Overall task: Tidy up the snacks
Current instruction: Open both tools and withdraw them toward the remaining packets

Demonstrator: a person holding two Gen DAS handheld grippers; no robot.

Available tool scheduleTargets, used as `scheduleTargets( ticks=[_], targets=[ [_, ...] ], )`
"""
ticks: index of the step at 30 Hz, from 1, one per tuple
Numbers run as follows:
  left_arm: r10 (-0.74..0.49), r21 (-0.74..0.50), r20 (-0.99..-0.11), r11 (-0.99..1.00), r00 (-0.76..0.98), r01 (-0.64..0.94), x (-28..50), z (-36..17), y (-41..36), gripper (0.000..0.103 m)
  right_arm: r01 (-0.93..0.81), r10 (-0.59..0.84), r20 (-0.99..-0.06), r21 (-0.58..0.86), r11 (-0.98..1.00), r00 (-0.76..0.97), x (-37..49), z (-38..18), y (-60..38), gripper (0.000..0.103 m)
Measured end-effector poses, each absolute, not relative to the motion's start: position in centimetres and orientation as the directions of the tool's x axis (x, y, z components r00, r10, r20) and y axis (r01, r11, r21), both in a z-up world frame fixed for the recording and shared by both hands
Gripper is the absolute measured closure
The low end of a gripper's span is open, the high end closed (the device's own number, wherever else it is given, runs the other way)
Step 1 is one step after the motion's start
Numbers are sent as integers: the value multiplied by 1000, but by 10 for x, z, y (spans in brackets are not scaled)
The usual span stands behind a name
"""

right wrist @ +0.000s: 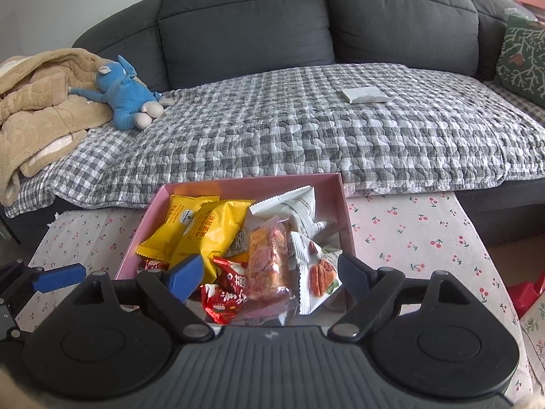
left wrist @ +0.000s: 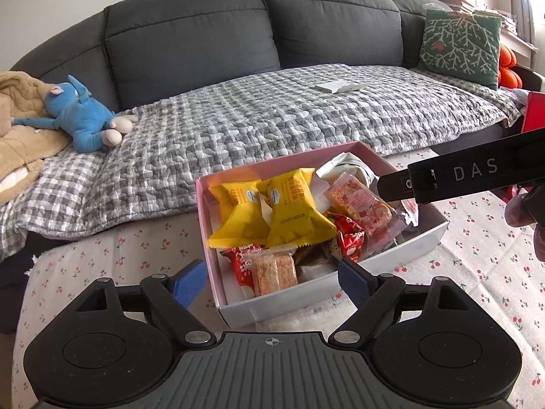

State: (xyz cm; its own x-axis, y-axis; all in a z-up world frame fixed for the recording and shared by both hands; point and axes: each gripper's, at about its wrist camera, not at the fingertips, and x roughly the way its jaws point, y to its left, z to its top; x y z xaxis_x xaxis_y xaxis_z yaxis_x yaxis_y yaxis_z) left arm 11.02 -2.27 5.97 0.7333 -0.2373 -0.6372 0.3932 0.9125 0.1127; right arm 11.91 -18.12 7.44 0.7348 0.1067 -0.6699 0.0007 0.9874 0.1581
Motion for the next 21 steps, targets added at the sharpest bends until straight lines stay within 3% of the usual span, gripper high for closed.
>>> scheduleTargets(
  ticks=[7, 21],
  targets=[
    [-229, 119, -663, 907, 712, 403, 86, 60, -13, 13, -15, 105, -660, 141, 990, 743, 90, 78, -175, 9],
    [-165, 107, -686, 941, 709, 322, 44, 54, 23, 8, -22, 88, -653, 109, 994, 753, 43, 69, -164, 3]
  ],
)
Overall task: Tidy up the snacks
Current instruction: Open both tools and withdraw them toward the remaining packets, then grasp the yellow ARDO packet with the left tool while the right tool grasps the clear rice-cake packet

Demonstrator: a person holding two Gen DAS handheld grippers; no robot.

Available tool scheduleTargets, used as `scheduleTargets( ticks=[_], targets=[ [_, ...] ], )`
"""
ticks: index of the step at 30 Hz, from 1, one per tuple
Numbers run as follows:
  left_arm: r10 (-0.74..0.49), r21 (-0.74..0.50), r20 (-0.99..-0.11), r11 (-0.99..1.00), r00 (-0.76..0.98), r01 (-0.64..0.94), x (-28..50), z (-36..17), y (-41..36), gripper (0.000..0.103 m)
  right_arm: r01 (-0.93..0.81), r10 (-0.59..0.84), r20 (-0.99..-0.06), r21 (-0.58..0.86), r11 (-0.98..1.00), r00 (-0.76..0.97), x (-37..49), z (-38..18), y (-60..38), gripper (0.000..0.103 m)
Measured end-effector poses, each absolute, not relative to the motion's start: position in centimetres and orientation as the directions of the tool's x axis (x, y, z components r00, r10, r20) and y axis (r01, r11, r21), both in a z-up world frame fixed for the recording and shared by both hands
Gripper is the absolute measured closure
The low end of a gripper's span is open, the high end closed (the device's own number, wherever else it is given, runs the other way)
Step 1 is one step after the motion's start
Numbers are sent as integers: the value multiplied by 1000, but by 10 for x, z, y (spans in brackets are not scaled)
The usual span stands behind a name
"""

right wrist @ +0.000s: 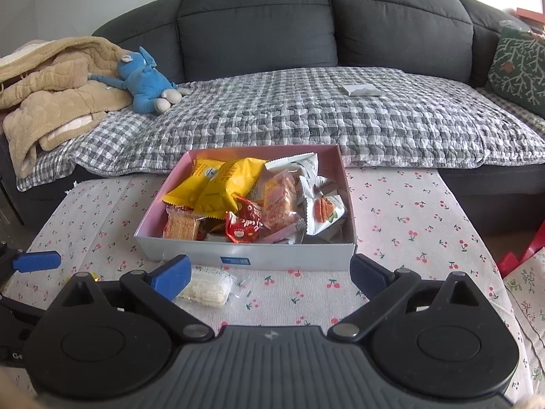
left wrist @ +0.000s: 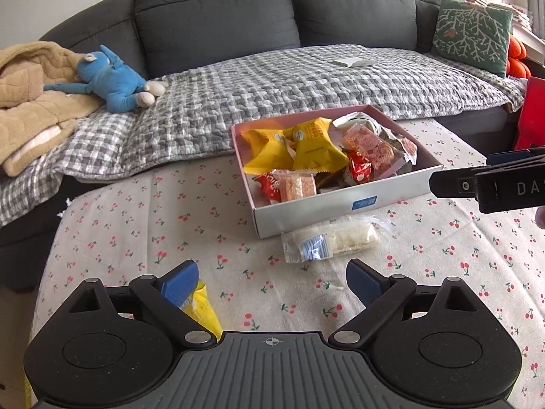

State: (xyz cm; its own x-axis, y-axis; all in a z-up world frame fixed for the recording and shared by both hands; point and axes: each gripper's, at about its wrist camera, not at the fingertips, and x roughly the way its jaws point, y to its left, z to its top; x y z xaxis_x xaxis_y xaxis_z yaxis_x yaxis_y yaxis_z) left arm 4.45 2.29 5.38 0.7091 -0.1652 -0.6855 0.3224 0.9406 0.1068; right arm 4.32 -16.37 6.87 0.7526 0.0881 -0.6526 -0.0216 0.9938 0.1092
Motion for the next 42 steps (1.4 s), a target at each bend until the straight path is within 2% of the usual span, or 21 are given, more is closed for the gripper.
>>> scheduleTargets(
  ticks=[8, 16, 22, 28, 36, 42],
  targets=[
    [-137, 128, -681, 945, 719, 301, 21, 44, 49, 7, -78, 100, -636, 63, 995, 765, 20, 61, -149, 2],
    [-162, 109, -666, 945, 728, 310, -13, 25, 70, 7, -168, 148, -597, 23, 986, 789, 2, 54, -130, 2],
    [-122, 159, -652, 943, 748, 292, -24, 8, 81, 7, -224, 174, -603, -8, 975, 779, -9, 44, -117, 1],
    [-134, 70, -658, 969, 741, 238, -7, 10, 92, 7, -265, 192, -624, -25, 964, 758, -6, 34, -105, 1],
    [-100, 12, -696, 989, 711, 150, 18, 0, 90, 7, -263, 182, -642, -32, 964, 745, 14, 24, -103, 1],
    [-90, -36, -688, 995, 720, 90, 36, 3, 84, 7, -300, 178, -656, -77, 951, 733, 39, 11, -91, 1]
  ],
)
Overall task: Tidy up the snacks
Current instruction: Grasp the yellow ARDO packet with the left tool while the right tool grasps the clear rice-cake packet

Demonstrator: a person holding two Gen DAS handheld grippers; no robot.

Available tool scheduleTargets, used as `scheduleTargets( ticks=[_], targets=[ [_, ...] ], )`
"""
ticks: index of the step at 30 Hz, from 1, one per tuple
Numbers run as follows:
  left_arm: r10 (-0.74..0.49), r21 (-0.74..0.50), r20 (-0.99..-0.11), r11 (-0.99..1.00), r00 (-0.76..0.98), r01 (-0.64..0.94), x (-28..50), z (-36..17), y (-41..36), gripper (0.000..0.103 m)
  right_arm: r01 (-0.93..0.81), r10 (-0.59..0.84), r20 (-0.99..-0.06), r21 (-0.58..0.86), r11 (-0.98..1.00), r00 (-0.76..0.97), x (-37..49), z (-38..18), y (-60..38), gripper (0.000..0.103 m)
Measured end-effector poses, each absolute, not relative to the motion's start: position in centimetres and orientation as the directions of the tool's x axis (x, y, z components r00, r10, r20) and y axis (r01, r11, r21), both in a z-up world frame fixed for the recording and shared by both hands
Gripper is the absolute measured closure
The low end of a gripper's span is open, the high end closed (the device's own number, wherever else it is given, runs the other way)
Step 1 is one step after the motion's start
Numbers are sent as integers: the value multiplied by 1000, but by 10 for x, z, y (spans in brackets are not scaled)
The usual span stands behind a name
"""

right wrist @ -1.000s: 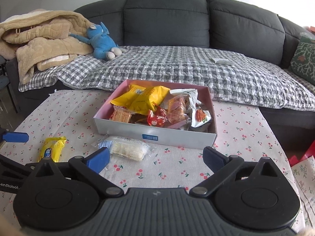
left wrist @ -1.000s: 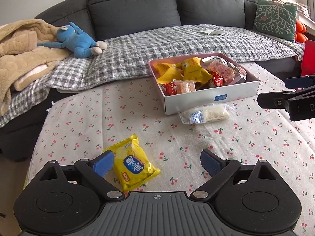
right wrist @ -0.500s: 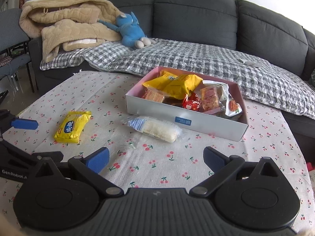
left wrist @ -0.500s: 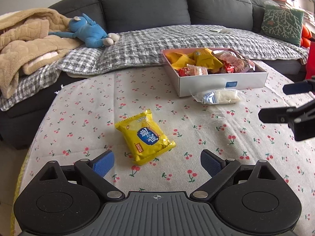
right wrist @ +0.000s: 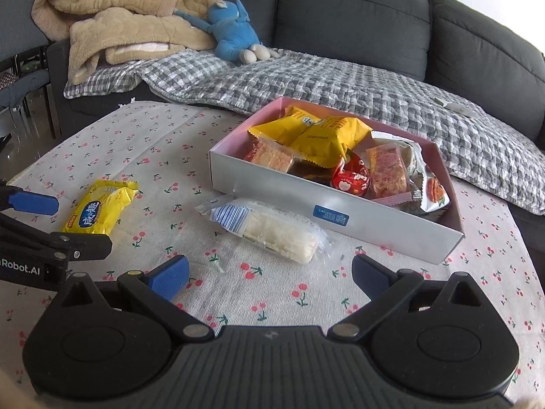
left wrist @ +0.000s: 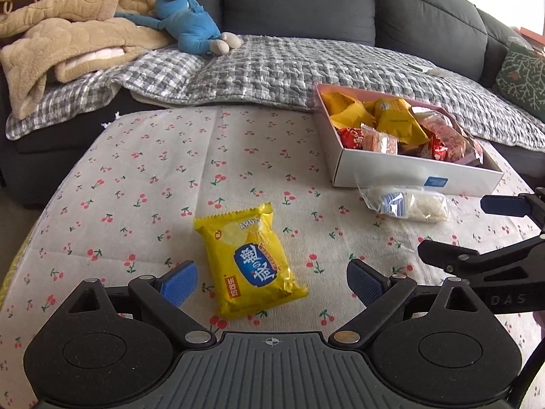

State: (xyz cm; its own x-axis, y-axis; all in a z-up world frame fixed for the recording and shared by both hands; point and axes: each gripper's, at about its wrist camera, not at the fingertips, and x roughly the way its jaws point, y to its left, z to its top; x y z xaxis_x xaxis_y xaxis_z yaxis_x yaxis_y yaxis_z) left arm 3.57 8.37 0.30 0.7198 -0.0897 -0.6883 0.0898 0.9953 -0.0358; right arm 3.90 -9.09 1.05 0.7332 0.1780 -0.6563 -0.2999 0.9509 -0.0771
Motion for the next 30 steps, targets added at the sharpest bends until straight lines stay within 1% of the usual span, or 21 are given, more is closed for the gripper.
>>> scheduleTargets(
  ticks=[5, 8, 10, 15, 20, 22, 23, 24, 25, 26, 30],
  targets=[
    [-55, -36, -699, 999, 713, 41, 47, -2, 81, 9, -294, 142, -644, -135, 946, 751, 58, 4, -87, 3],
    [-35, -26, -714, 999, 699, 23, 51, -8, 79, 10, -266, 113, -639, -148, 952, 761, 69, 1, -93, 7],
    [-31, -25, -719, 1000, 694, 18, 52, -11, 79, 13, -248, 99, -639, -149, 957, 763, 75, -1, -98, 11],
    [-26, -20, -732, 1000, 681, 16, 55, -16, 76, 22, -243, 123, -646, -99, 965, 753, 78, -4, -107, 13],
    [-16, -12, -737, 1000, 676, 11, 57, -18, 74, 29, -288, 147, -652, -115, 951, 744, 77, 0, -101, 25],
    [-18, -13, -734, 1000, 679, 13, 57, -17, 74, 34, -304, 162, -658, -106, 947, 735, 78, 0, -99, 30],
    [-21, -14, -733, 1000, 680, 16, 57, -17, 73, 39, -312, 171, -663, -100, 945, 729, 79, 0, -99, 32],
    [-25, -15, -731, 1000, 682, 21, 57, -17, 72, 44, -323, 182, -668, -91, 942, 722, 80, 0, -99, 37],
    [-31, -16, -730, 999, 683, 28, 57, -16, 71, 47, -334, 196, -674, -80, 939, 712, 81, -1, -98, 42],
    [-38, -19, -729, 999, 683, 36, 57, -16, 70, 51, -344, 206, -679, -73, 936, 705, 81, -1, -97, 43],
    [-71, -29, -729, 997, 681, 73, 55, -15, 65, 53, -375, 219, -680, -89, 923, 700, 78, 1, -93, 56]
  ],
)
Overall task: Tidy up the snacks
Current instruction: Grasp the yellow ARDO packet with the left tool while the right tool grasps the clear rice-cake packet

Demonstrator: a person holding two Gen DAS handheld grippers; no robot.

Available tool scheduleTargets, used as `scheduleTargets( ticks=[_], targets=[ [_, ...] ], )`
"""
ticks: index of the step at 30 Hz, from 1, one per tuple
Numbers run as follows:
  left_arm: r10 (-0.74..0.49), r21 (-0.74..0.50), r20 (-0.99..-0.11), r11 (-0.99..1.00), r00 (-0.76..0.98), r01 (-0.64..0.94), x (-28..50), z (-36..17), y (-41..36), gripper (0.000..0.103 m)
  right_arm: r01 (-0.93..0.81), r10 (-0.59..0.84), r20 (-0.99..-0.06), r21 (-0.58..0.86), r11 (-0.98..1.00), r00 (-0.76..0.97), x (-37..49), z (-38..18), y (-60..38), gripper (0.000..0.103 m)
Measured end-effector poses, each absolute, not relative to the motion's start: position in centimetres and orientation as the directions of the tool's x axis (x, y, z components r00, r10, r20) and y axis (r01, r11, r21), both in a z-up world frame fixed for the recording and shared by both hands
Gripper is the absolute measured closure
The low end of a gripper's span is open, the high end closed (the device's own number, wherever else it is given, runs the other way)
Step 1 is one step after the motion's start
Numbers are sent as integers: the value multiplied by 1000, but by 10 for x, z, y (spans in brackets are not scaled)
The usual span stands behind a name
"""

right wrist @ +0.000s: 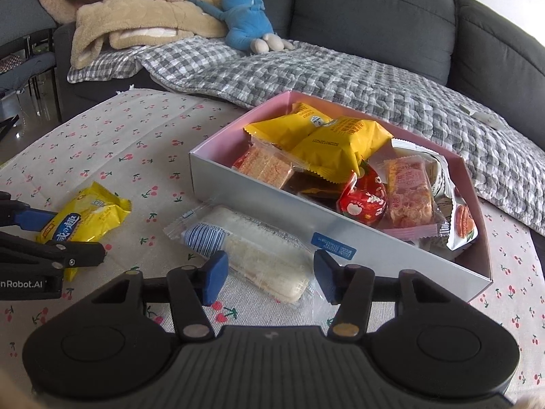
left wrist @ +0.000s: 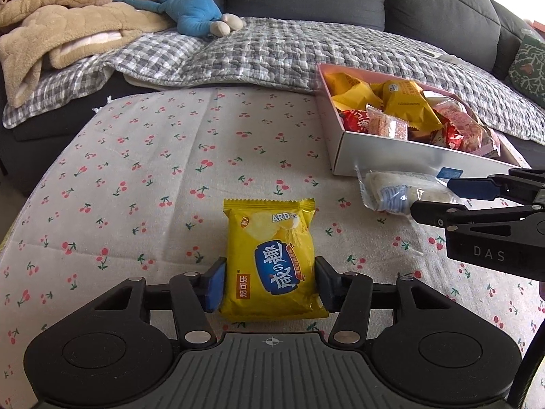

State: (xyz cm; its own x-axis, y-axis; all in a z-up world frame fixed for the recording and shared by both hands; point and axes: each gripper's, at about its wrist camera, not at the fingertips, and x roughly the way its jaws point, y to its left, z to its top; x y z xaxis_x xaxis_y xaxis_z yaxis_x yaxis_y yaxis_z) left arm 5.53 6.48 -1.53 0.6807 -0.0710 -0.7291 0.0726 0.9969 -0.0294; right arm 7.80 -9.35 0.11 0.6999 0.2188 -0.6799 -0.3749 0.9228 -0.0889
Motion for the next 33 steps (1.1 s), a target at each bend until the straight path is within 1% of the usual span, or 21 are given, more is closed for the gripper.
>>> scheduleTargets(
  ticks=[1, 2, 4, 7, 12, 16, 17, 20, 22, 25, 30, 33],
  targets=[
    [-78, -32, -729, 996, 680, 79, 54, -15, 64, 53, -378, 224, -680, -84, 922, 698, 77, 2, -94, 60],
    [-84, -36, -730, 996, 678, 85, 54, -15, 63, 53, -379, 228, -681, -80, 922, 696, 76, 3, -94, 62],
    [-94, -43, -732, 995, 675, 91, 53, -14, 62, 53, -377, 234, -683, -66, 924, 692, 75, 5, -95, 71],
    [-100, -48, -734, 994, 671, 96, 52, -14, 62, 53, -371, 241, -691, -43, 928, 681, 72, 8, -97, 79],
    [-95, -39, -738, 994, 668, 99, 51, -14, 61, 53, -370, 261, -706, -2, 929, 659, 67, 11, -100, 86],
    [-90, -31, -742, 995, 664, 100, 51, -14, 59, 53, -395, 304, -731, 52, 917, 610, 63, 14, -102, 87],
    [-89, -31, -743, 995, 663, 99, 51, -14, 59, 53, -408, 317, -735, 60, 911, 600, 62, 15, -103, 86],
    [-85, -27, -747, 995, 660, 98, 51, -13, 59, 53, -415, 331, -734, 74, 907, 593, 61, 17, -107, 76],
    [-80, -21, -749, 995, 658, 97, 51, -13, 58, 53, -400, 330, -725, 81, 913, 605, 62, 17, -111, 62],
    [-75, -17, -751, 995, 656, 94, 52, -13, 56, 52, -399, 333, -708, 80, 914, 623, 66, 17, -110, 50],
    [-77, -17, -750, 995, 657, 96, 52, -14, 57, 51, -429, 341, -711, 61, 901, 615, 74, 7, -99, 45],
    [-74, -8, -750, 995, 657, 103, 51, -14, 57, 51, -431, 302, -722, 6, 902, 622, 75, 0, -92, 45]
  ],
)
